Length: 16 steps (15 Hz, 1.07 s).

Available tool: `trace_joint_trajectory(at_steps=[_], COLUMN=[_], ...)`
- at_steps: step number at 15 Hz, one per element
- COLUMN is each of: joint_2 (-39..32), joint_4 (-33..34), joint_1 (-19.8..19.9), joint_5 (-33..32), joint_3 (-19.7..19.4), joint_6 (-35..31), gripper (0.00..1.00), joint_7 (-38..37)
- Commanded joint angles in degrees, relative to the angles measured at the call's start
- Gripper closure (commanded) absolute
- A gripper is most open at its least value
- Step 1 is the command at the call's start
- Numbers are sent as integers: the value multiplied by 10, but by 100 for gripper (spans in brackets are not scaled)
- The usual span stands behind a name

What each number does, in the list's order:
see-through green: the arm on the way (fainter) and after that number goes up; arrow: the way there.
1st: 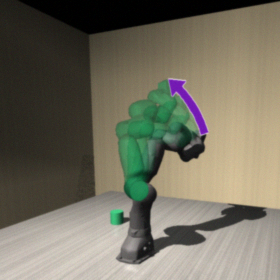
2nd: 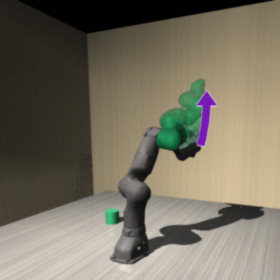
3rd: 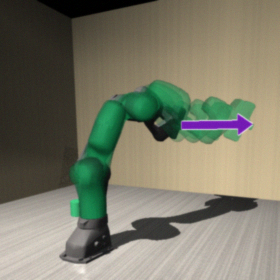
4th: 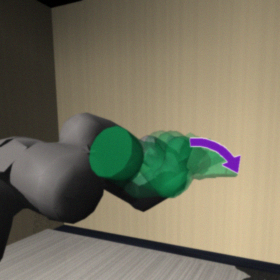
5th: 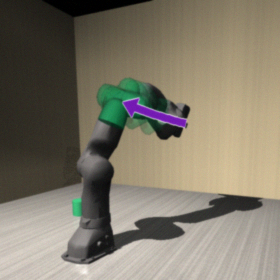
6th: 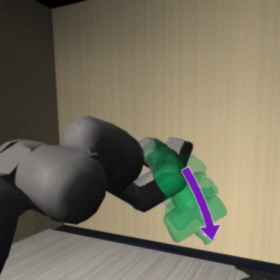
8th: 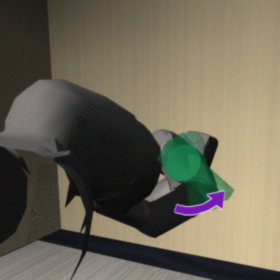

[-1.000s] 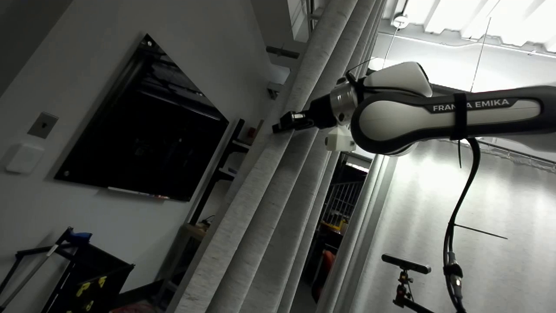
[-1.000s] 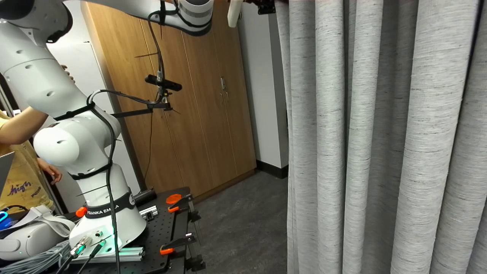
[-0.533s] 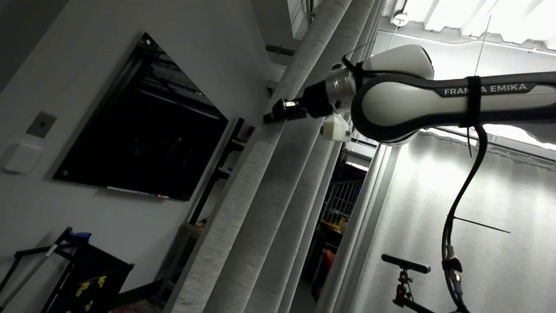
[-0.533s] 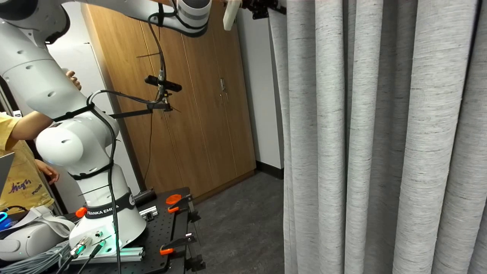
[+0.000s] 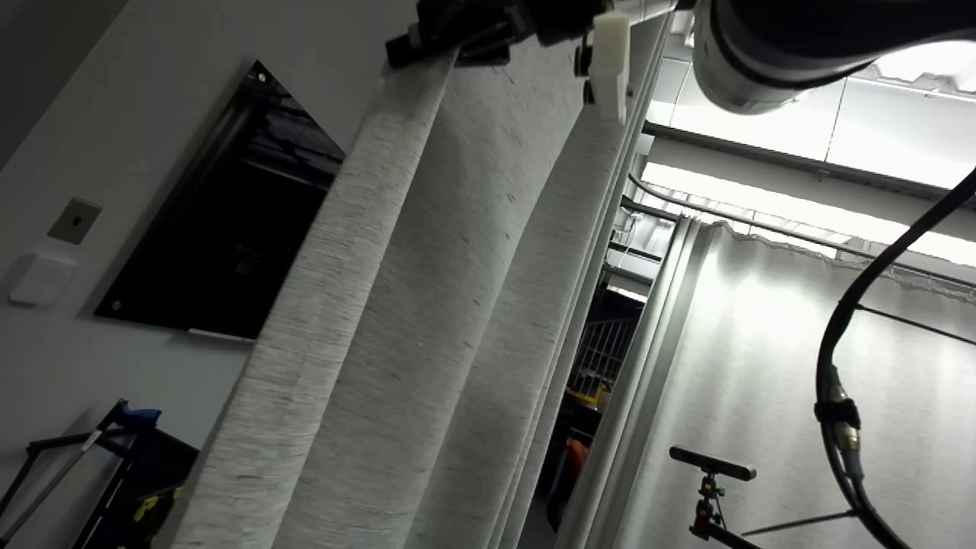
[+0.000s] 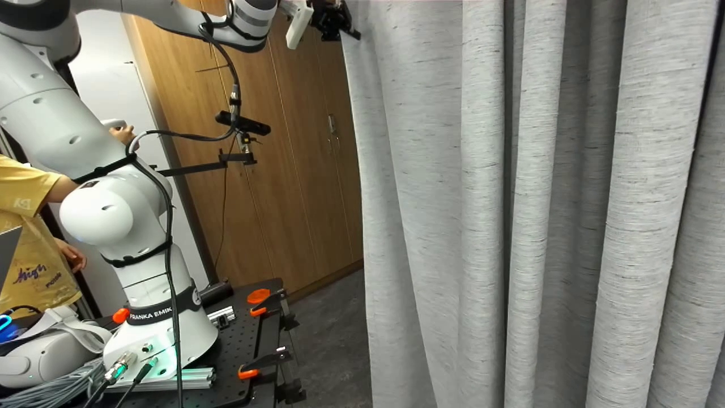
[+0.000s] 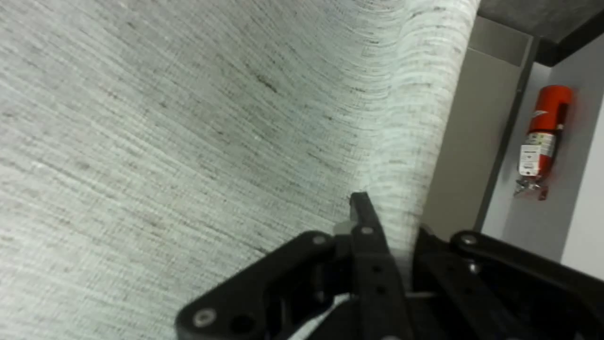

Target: Slide the curtain to the left

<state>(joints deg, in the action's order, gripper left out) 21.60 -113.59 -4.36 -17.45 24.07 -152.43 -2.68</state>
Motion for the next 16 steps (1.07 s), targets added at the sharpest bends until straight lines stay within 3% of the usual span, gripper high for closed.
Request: trace_joint_trajectory(at_steps=[1,6,11,16], joint_2=[-44,-89,-106,-114], joint_4=[3,4,11,-3], joint_1=[-58,-90,-104,-149], joint_5=[21,14,16,41], joint_3=[19,46,50,61], joint_6=[21,-19,-53,-146], gripper=[99,99,99,99], joint_7=[-2,-19,-19,-15])
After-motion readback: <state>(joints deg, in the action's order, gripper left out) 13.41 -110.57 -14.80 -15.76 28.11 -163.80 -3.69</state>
